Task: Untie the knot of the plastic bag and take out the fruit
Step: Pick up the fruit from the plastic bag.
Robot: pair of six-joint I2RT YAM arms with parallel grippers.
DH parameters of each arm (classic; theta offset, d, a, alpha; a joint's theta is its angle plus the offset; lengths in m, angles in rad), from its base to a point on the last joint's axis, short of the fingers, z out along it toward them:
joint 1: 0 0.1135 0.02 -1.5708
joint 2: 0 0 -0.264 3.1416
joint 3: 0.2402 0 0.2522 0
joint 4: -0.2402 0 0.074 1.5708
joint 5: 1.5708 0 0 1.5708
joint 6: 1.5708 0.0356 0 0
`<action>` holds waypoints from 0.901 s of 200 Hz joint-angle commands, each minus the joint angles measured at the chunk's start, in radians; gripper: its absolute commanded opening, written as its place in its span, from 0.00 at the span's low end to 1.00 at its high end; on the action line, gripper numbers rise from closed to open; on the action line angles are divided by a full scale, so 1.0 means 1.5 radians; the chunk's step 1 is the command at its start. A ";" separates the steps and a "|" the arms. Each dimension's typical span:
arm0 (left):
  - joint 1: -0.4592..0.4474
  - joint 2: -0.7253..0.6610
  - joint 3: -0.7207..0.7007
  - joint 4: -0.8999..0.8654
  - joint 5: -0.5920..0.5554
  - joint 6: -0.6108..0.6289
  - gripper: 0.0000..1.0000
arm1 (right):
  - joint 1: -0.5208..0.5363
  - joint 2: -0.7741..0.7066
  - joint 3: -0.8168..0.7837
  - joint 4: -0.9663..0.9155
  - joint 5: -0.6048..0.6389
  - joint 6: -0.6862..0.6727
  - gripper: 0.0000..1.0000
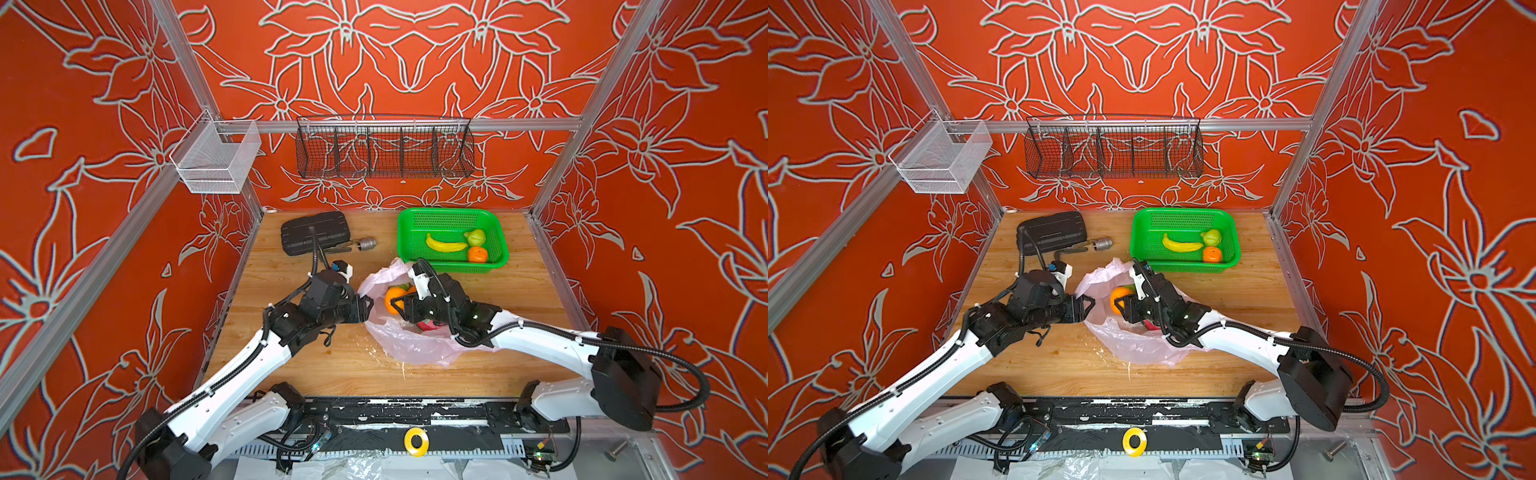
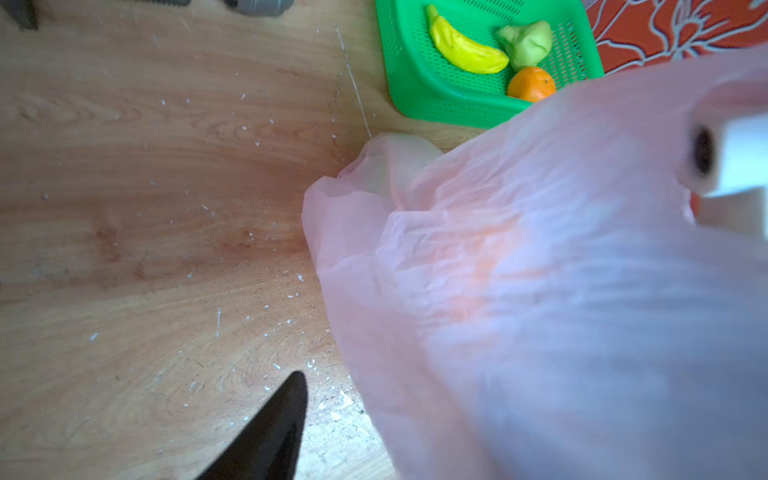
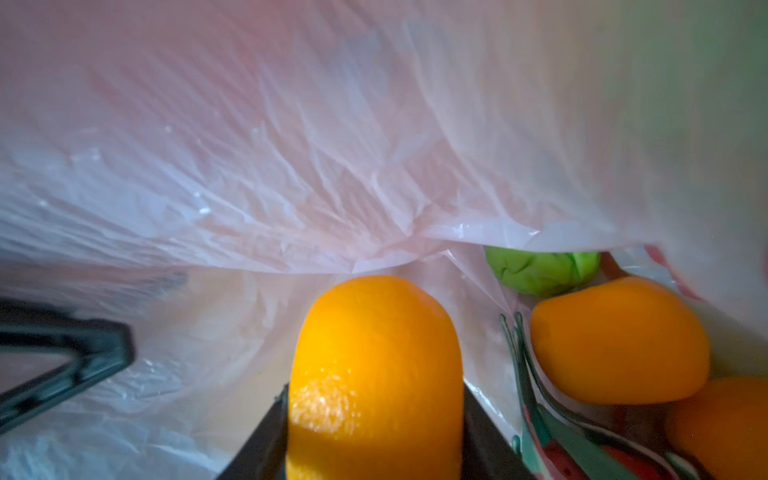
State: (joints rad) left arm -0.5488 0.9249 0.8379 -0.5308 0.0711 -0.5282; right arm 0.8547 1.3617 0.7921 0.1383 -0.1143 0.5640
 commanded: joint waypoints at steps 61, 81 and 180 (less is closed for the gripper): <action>0.001 -0.095 -0.001 0.016 0.167 0.115 0.81 | -0.002 -0.132 -0.020 -0.081 0.048 0.034 0.51; -0.005 -0.099 0.005 0.026 0.185 0.125 0.82 | -0.002 -0.152 -0.022 -0.104 0.057 0.034 0.51; -0.010 -0.053 0.165 -0.049 0.109 0.143 0.88 | -0.004 -0.353 0.008 -0.293 0.149 0.019 0.51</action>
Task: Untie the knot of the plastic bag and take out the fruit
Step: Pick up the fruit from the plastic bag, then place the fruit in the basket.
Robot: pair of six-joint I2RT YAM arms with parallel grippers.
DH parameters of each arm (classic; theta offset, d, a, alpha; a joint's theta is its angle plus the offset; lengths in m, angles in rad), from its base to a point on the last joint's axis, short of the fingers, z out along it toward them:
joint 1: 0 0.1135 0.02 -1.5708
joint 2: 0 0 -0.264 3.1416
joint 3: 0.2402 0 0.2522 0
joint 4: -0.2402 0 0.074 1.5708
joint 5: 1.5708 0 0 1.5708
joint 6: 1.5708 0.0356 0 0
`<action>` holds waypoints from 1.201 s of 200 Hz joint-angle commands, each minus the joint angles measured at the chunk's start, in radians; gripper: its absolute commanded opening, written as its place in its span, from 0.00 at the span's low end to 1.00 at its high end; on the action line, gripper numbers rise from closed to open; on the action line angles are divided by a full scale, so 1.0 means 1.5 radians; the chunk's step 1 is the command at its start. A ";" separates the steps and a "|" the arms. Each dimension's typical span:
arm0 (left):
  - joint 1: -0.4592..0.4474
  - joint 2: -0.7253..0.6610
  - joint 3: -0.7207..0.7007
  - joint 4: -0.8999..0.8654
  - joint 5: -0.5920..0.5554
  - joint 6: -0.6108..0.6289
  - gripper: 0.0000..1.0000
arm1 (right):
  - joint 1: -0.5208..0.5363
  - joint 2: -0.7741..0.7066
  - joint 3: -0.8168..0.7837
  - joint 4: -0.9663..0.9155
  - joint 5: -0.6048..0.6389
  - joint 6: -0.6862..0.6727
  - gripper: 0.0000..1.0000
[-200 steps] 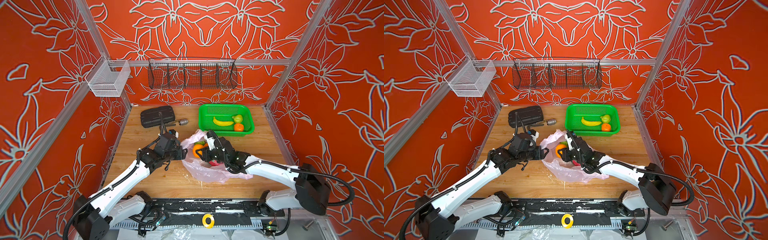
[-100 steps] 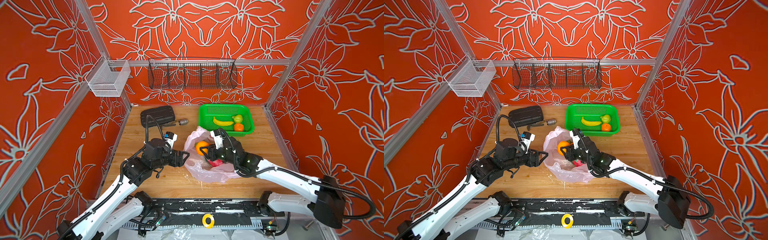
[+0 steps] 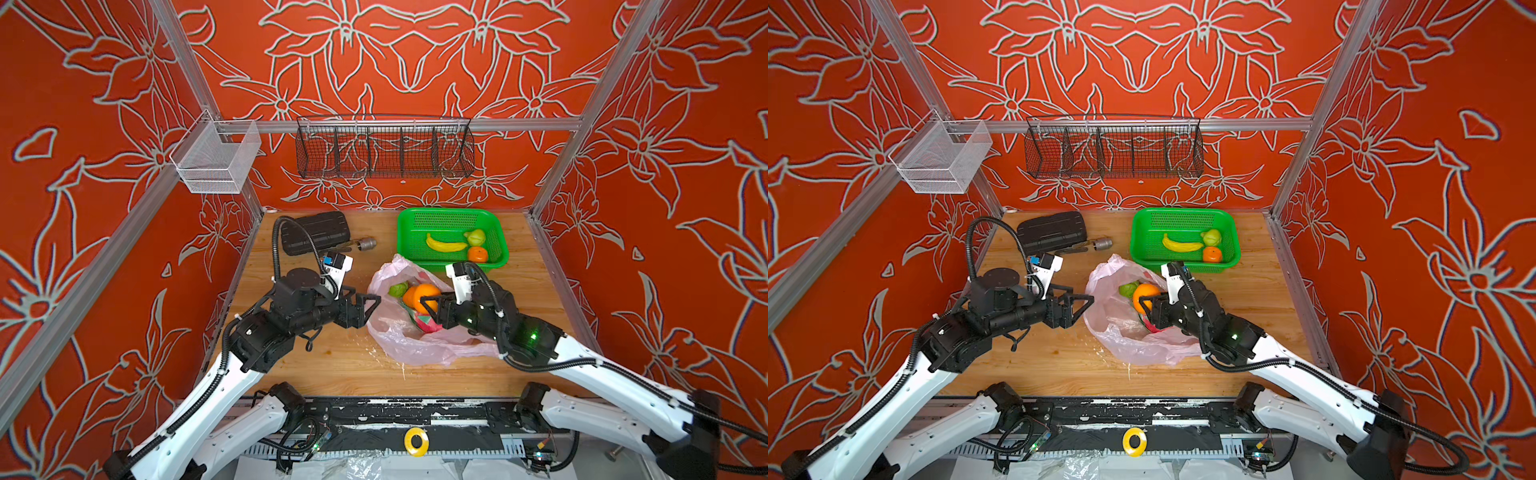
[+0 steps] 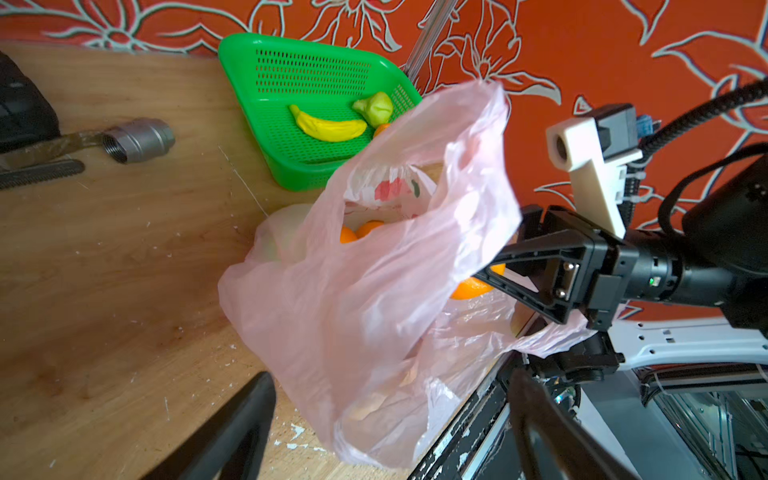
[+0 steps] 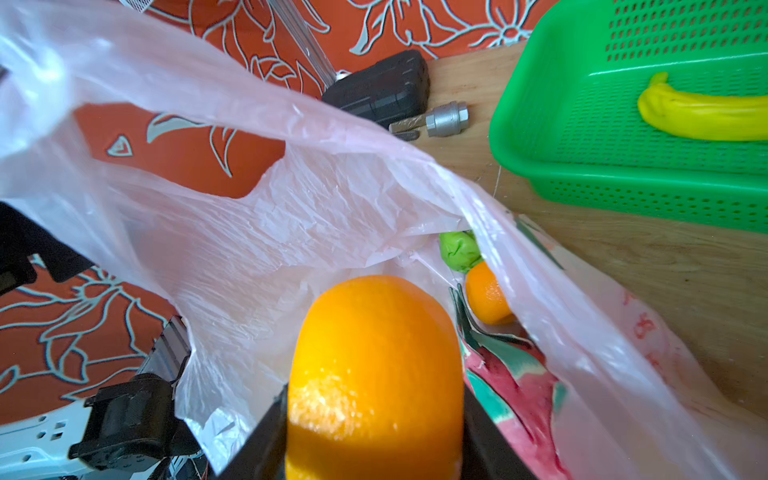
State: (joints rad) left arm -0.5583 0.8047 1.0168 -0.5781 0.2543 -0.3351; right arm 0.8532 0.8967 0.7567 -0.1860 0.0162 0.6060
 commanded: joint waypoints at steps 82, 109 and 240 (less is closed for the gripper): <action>-0.004 0.199 0.210 0.004 0.010 0.059 0.89 | -0.067 -0.048 0.183 -0.175 0.127 -0.034 0.52; -0.003 0.257 0.260 0.005 0.018 0.069 0.89 | -0.108 -0.011 0.239 -0.181 0.120 -0.015 0.52; -0.003 0.396 0.227 -0.016 0.049 0.057 0.47 | -0.314 0.223 0.342 -0.161 -0.070 0.062 0.51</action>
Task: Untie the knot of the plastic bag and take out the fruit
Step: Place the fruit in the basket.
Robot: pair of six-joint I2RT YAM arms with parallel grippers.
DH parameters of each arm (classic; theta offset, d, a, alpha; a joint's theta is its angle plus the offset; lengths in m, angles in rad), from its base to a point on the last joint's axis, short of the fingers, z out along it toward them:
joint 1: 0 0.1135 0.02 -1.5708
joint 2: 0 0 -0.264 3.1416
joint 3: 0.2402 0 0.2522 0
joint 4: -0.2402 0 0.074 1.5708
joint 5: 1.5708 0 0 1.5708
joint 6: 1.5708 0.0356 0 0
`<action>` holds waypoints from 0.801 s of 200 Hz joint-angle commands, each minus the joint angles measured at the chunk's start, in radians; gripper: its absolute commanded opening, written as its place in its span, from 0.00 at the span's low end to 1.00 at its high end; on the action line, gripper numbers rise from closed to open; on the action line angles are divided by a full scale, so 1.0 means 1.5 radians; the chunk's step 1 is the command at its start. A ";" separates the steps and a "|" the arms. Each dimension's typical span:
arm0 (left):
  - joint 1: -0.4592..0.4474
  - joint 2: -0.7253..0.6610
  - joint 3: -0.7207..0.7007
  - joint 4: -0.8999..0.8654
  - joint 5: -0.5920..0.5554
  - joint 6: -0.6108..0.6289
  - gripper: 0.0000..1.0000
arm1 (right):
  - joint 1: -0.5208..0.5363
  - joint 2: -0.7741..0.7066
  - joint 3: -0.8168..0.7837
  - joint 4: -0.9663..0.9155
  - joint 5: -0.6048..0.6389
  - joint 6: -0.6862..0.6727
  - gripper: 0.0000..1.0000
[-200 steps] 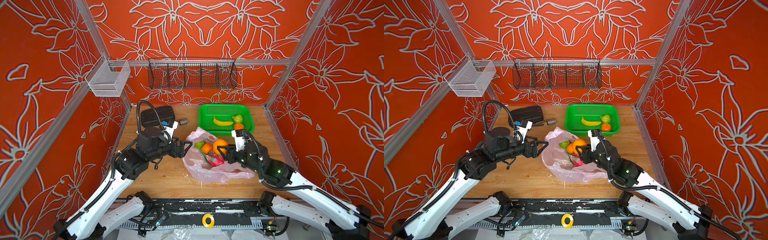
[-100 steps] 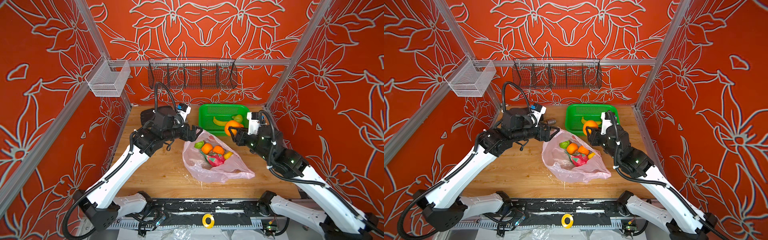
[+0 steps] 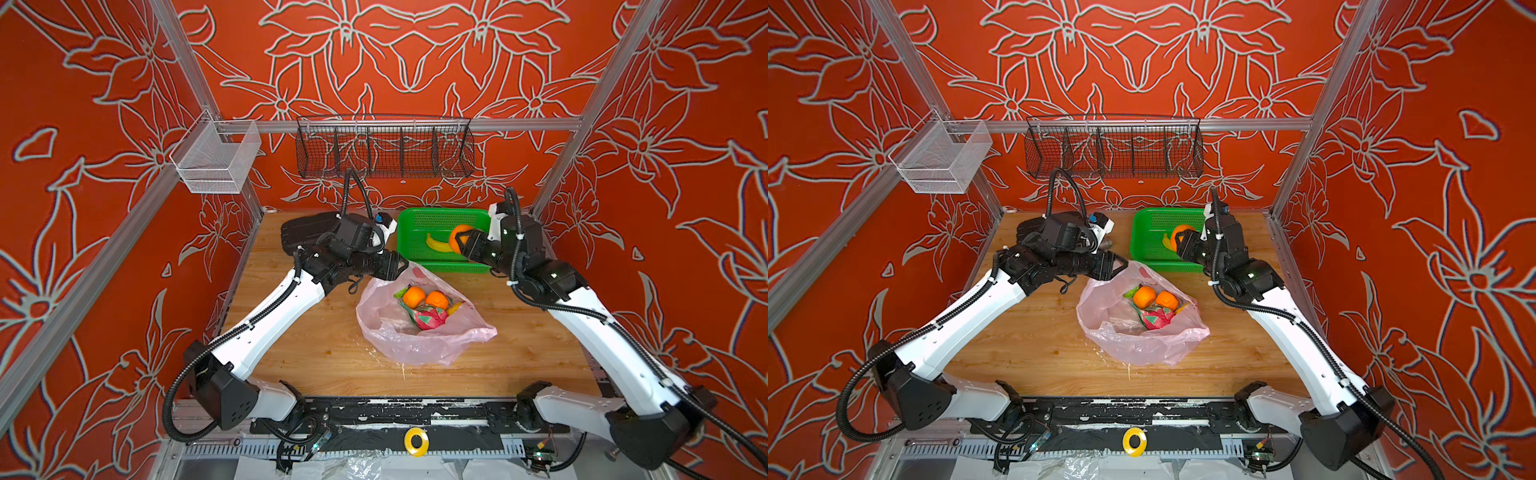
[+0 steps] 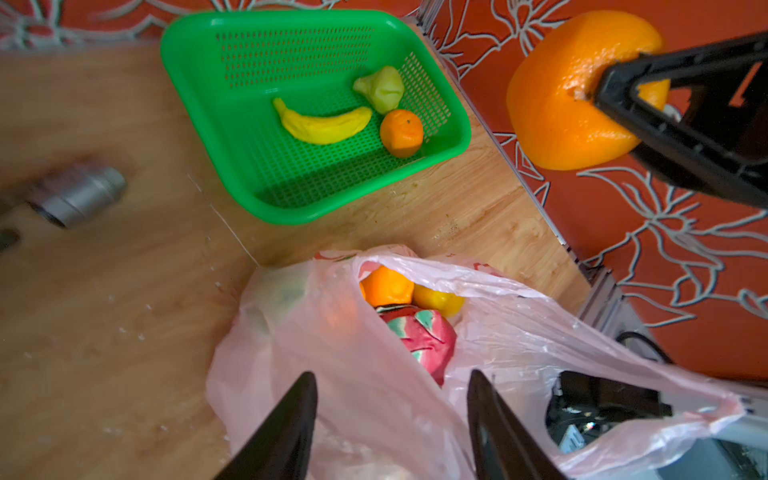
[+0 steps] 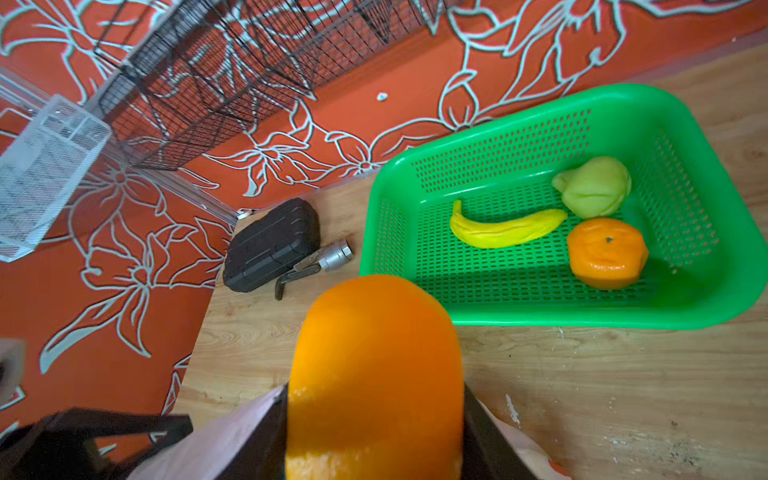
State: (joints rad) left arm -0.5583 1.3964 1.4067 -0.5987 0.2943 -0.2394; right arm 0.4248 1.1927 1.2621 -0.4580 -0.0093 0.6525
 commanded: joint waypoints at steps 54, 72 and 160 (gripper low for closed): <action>-0.005 -0.052 -0.164 0.016 0.052 -0.034 0.22 | -0.117 0.109 -0.044 0.073 -0.117 0.048 0.50; -0.005 -0.080 -0.206 0.018 0.048 -0.044 0.22 | -0.140 0.154 -0.042 0.091 -0.138 0.047 0.50; -0.004 -0.197 -0.237 -0.032 -0.050 -0.086 0.00 | -0.195 0.436 0.104 0.148 -0.170 0.060 0.48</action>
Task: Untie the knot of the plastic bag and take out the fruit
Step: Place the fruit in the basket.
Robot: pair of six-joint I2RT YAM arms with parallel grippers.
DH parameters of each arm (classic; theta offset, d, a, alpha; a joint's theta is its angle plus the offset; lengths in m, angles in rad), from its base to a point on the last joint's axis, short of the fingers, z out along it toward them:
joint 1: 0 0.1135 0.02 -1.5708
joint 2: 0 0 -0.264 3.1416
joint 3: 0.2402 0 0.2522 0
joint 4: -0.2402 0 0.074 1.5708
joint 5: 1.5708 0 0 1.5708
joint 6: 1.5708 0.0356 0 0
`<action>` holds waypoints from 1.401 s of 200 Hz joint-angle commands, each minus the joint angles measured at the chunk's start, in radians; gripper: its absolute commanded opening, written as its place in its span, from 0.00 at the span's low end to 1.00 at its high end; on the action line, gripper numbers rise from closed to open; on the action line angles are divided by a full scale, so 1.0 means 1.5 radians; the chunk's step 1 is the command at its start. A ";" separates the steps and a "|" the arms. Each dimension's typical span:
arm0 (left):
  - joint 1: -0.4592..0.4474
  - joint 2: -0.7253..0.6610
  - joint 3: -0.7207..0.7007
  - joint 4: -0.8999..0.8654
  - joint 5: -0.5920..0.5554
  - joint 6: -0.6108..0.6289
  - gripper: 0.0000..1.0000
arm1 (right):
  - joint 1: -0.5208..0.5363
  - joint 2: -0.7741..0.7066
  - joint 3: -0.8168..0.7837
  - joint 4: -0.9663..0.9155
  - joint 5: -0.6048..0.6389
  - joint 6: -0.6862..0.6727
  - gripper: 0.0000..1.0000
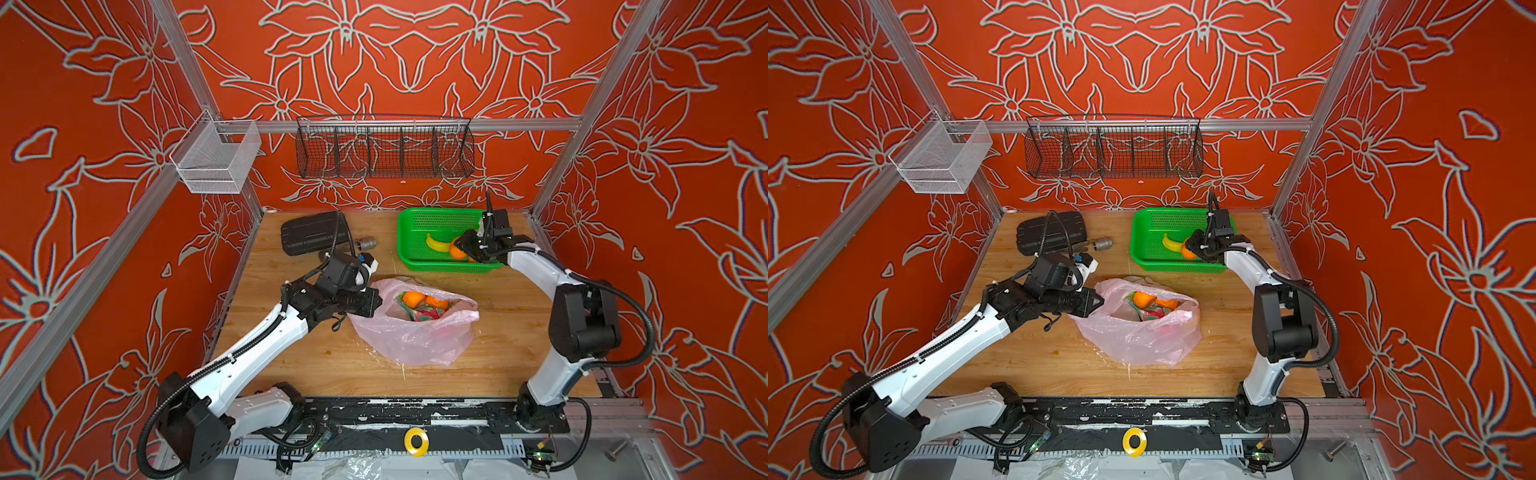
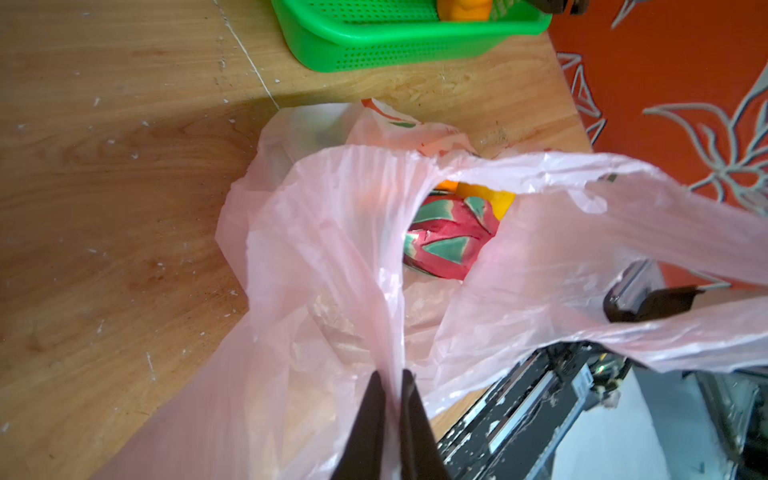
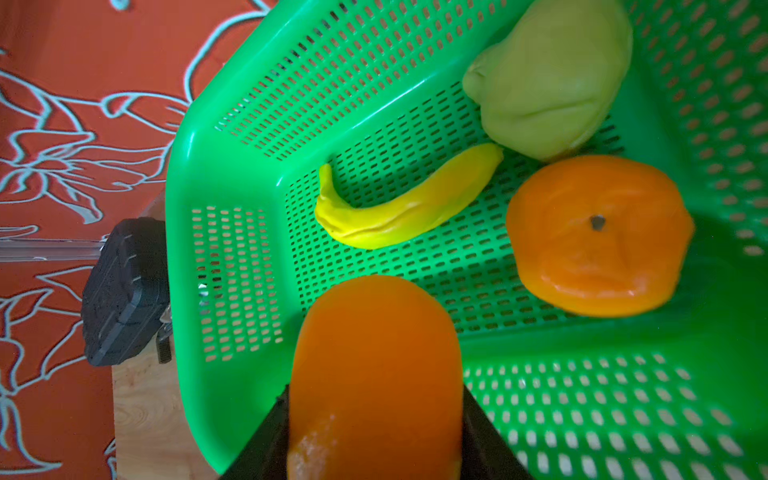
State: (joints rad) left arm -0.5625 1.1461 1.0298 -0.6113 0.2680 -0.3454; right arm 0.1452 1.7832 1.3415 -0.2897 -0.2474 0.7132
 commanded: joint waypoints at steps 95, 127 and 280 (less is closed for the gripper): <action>0.001 -0.049 0.112 -0.032 -0.029 -0.067 0.00 | -0.032 0.267 0.266 0.022 -0.055 0.055 0.49; 0.000 -0.040 0.132 -0.036 -0.022 -0.072 0.00 | -0.037 0.311 0.306 0.023 -0.060 0.060 0.50; 0.000 -0.066 0.090 -0.029 -0.081 -0.083 0.07 | -0.043 0.223 0.299 -0.064 -0.018 0.021 0.83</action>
State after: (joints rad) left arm -0.5629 1.0805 1.1843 -0.6498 0.2020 -0.4664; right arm 0.0902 2.2757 1.8278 -0.3428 -0.3313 0.7834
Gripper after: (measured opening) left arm 0.049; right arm 0.818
